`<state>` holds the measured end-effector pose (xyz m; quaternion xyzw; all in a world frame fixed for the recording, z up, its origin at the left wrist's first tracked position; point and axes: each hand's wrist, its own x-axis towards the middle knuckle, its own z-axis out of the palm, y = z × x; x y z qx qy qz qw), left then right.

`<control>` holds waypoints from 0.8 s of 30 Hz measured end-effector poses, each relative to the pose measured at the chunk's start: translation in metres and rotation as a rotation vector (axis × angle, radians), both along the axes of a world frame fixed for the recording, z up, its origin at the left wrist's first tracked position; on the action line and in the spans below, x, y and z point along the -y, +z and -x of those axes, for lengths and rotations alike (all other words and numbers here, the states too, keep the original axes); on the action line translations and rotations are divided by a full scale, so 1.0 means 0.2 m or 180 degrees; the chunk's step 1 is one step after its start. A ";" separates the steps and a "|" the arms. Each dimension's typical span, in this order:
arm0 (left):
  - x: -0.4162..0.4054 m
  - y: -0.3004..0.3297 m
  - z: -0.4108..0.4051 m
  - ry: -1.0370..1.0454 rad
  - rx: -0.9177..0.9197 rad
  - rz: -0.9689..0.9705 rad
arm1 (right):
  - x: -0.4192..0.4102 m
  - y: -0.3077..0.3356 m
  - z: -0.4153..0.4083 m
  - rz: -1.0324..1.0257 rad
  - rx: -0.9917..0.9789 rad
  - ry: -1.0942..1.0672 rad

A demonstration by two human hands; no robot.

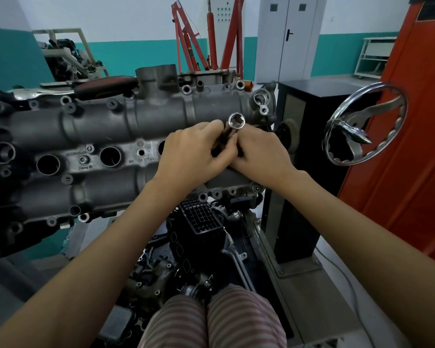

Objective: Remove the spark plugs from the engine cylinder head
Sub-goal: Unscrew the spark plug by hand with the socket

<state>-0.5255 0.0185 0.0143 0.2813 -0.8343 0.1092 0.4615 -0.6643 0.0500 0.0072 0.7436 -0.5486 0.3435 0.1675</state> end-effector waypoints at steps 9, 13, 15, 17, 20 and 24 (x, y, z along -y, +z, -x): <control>0.02 0.00 -0.01 0.0039 0.0009 -0.0012 | 0.01 -0.01 0.01 -0.0076 -0.0128 -0.0212; 0.01 0.00 0.00 0.0025 0.0051 -0.0043 | 0.00 -0.01 0.00 0.0009 -0.0085 -0.0081; 0.01 0.00 0.00 0.0037 0.0029 -0.0036 | 0.00 -0.01 0.00 -0.0067 -0.0105 -0.0105; 0.00 0.00 0.00 0.0019 -0.0010 -0.0047 | 0.01 -0.01 0.00 -0.0175 -0.0127 -0.0162; 0.00 0.00 0.01 -0.0017 0.0008 0.0002 | 0.02 0.00 0.01 -0.0157 -0.0151 -0.0172; 0.01 0.00 0.00 0.0051 0.0077 -0.0051 | 0.00 0.00 0.00 0.0032 0.0025 -0.0051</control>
